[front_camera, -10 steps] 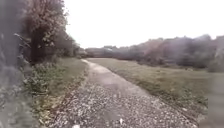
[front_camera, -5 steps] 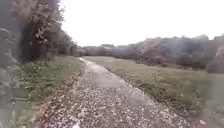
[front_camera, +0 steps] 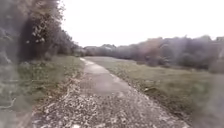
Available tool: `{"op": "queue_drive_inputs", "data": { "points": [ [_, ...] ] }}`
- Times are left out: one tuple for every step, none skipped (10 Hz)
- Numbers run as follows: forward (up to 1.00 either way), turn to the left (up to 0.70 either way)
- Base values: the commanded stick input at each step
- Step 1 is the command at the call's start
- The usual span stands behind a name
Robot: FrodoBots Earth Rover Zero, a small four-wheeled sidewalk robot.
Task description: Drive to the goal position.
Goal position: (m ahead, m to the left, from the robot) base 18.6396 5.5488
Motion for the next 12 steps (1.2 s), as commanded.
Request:
{"op": "queue_drive_inputs", "data": {
  "points": [
    [0.70, 0.00],
    [0.70, 0.00],
    [0.70, 0.00],
    [0.70, 0.00],
    [0.70, 0.00],
    [0.70, 0.00],
    [0.70, 0.00],
    [0.70, 0.02],
    [0.70, 0.10],
    [0.70, 0.29],
    [0.70, 0.35],
    [0.70, 0.35]
  ]
}}
